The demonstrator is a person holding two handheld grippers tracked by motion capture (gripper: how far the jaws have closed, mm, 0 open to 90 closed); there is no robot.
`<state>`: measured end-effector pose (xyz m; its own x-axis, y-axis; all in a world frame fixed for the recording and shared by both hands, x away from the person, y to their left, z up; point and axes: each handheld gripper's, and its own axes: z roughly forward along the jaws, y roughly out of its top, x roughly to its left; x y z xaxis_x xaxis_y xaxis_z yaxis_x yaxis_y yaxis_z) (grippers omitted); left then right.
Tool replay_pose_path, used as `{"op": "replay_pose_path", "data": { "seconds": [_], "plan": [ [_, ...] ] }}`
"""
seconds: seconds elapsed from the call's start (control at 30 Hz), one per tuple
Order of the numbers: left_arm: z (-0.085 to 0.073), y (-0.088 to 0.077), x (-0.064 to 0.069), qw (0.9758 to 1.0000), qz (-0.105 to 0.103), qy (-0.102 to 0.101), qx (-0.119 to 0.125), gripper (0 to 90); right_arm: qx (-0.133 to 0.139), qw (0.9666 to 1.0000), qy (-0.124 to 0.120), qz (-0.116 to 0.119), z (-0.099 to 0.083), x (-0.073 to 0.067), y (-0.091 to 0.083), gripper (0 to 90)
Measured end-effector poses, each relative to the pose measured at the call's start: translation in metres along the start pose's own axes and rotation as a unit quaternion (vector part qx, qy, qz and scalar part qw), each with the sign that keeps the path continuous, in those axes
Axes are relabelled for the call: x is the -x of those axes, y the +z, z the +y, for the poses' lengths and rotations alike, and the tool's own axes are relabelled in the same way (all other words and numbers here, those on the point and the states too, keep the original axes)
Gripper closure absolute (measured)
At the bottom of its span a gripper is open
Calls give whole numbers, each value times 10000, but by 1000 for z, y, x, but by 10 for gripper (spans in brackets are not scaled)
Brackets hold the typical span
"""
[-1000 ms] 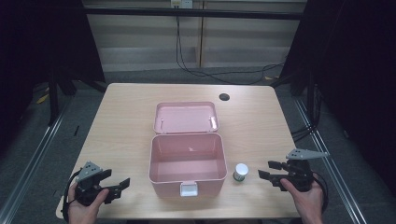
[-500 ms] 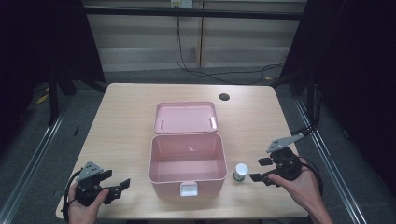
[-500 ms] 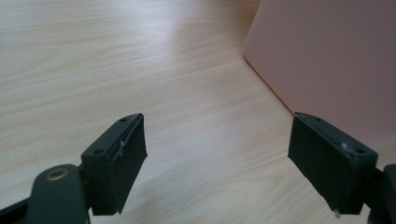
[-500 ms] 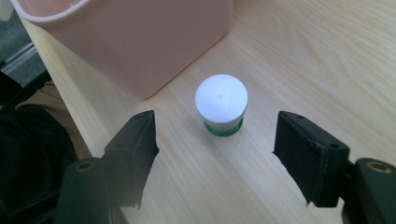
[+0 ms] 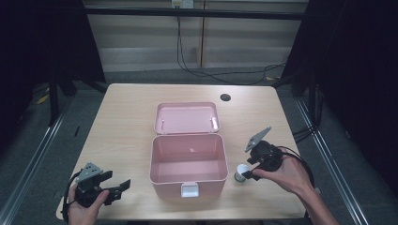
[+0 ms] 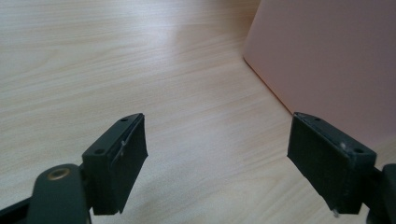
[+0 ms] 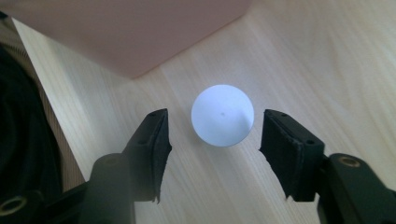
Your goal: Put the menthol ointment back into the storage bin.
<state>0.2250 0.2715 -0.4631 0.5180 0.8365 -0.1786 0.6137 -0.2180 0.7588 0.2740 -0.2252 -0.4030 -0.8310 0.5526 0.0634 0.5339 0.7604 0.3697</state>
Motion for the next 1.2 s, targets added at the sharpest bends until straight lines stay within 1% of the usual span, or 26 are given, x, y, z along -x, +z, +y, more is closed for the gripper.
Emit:
{"op": "replay_pose_path", "data": {
  "seconds": [0.07, 0.1, 0.2, 0.23, 0.3, 0.33, 0.43, 0.47, 0.5, 0.53, 0.57, 0.6, 0.63, 0.67, 0.83, 0.9, 0.93, 0.97, 1.0, 1.07, 1.1, 1.13, 1.2],
  "plan": [
    [0, 0, 0, 10000, 8, 1, -9, 196, -122, 9999, -88, 34, 2, 2, 3, 438],
    [0, 1, 0, 10000, 10, 1, -14, 196, -179, 9998, -74, 86, 4, 3, 5, 438],
    [0, 1, 1, 10000, 1, 0, -19, 197, -304, 9991, -260, 124, 8, 6, 8, 439],
    [0, 1, 0, 10000, 0, -1, -27, 198, -383, 9985, -359, 132, 9, 6, 9, 446],
    [0, 1, 0, 10000, -9, -24, -15, 198, -524, 9975, -471, 66, 13, 5, 10, 446],
    [0, 1, 0, 10000, -6, -26, -13, 199, -555, 9970, -530, 120, 15, 6, 11, 446],
    [0, 1, 0, 10000, -16, -32, -33, 199, -753, 9952, -612, 118, 18, 8, 15, 444],
    [0, 1, 0, 10000, -18, -32, -36, 199, -800, 9946, -636, 195, 19, 9, 16, 442],
    [0, 1, -1, 10000, -27, -40, -52, 199, -872, 9941, -592, 266, 20, 11, 17, 437],
    [0, 1, -1, 10000, -22, -46, -57, 199, -973, 9931, -583, 290, 22, 11, 19, 436],
    [0, 1, -1, 10000, -10, -34, -62, 198, -1045, 9920, -636, 301, 23, 11, 20, 436],
    [0, 1, -1, 10000, -13, -33, -66, 199, -1056, 9915, -675, 349, 24, 11, 22, 420],
    [0, 1, -1, 10000, -16, -26, -69, 199, -1087, 9913, -658, 331, 25, 11, 24, 433],
    [0, 1, -1, 10000, -20, -23, -71, 198, -1146, 9906, -707, 259, 27, 10, 25, 447],
    [0, 1, -1, 10000, -23, -15, -82, 199, -1415, 9857, -893, 188, 32, 10, 32, 446],
    [0, 1, -1, 10000, -25, -35, -74, 199, -1428, 9850, -948, 187, 34, 10, 33, 467],
    [0, 1, -1, 10000, -25, -35, -74, 199, -1428, 9850, -948, 187, 34, 10, 33, 467],
    [0, 1, -1, 10000, -27, -36, -77, 199, -1418, 9847, -987, 235, 34, 10, 34, 467],
    [0, 1, -1, 10000, -20, -40, -76, 199, -1448, 9842, -993, 219, 34, 10, 35, 467],
    [0, 1, -1, 10000, -26, -37, -84, 199, -1564, 9820, -1038, 220, 34, 10, 40, 477],
    [0, 1, -1, 10000, -19, -31, -80, 199, -1569, 9818, -1053, 205, 35, 10, 41, 480],
    [0, 1, -1, 10000, -5, -24, -81, 199, -1563, 9823, -1013, 216, 35, 10, 42, 500],
    [-1, 2, -1, 9999, 7, -7, -112, 199, -1517, 9828, -1025, 224, 36, 11, 43, 503]
  ]
}}
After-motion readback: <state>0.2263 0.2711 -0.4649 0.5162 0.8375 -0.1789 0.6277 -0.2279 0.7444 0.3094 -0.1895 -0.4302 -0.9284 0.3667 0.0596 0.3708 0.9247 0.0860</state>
